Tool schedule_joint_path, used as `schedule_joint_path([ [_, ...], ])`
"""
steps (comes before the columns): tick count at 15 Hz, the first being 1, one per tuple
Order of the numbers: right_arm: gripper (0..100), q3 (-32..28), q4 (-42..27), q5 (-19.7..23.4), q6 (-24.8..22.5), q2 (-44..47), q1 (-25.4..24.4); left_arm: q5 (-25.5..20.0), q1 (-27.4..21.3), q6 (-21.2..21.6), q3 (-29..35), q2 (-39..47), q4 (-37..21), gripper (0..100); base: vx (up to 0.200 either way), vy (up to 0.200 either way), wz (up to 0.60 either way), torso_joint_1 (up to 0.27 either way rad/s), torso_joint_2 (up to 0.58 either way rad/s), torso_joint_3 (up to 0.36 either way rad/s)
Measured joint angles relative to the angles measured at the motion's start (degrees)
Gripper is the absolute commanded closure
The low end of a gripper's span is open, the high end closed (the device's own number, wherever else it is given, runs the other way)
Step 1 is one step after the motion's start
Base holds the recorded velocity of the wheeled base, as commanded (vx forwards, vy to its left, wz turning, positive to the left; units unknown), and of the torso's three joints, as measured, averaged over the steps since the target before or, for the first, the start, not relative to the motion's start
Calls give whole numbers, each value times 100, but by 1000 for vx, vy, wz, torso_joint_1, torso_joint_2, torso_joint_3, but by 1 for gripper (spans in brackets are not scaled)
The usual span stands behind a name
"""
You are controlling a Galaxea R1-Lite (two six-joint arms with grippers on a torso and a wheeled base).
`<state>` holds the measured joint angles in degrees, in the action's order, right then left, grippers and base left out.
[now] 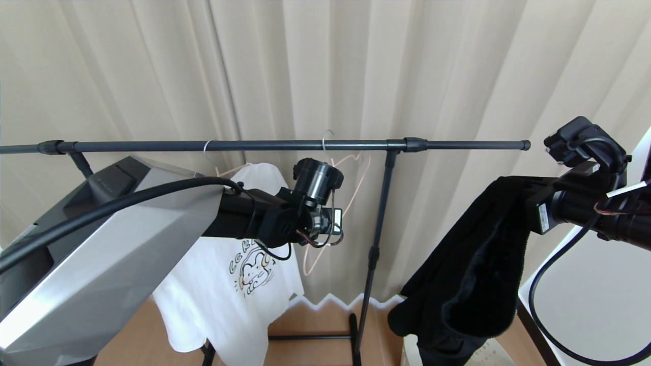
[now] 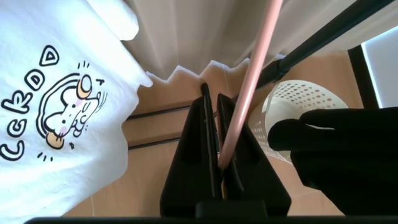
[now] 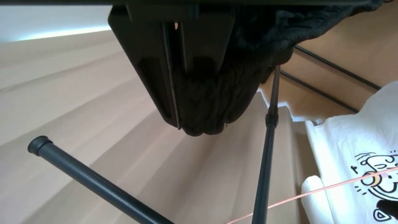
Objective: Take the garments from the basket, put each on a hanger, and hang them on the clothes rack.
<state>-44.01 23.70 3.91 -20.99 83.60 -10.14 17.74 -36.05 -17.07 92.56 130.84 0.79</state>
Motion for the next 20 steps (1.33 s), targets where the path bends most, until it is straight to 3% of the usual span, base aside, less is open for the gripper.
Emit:
schedule_joint_path([
  [3,100,7,0,2,2,0,0,-1,-22,137,-199,-282,0,100,0,0,0,0,0,0],
  [10,100,7,2,2,0,0,-41,10,-61,427,-1346,-1078,194,100,0,0,0,0,0,0],
  [12,100,21,2,-4,2,0,-72,5,-68,552,-1757,-1296,512,100,0,0,0,0,0,0],
  [18,100,32,-16,-39,33,-180,-507,-39,-118,1143,-3780,-2097,1994,100,0,0,0,0,0,0],
  [20,100,60,-30,-261,69,-332,-702,-52,-177,1234,-4535,-2455,2376,100,0,0,0,0,0,0],
])
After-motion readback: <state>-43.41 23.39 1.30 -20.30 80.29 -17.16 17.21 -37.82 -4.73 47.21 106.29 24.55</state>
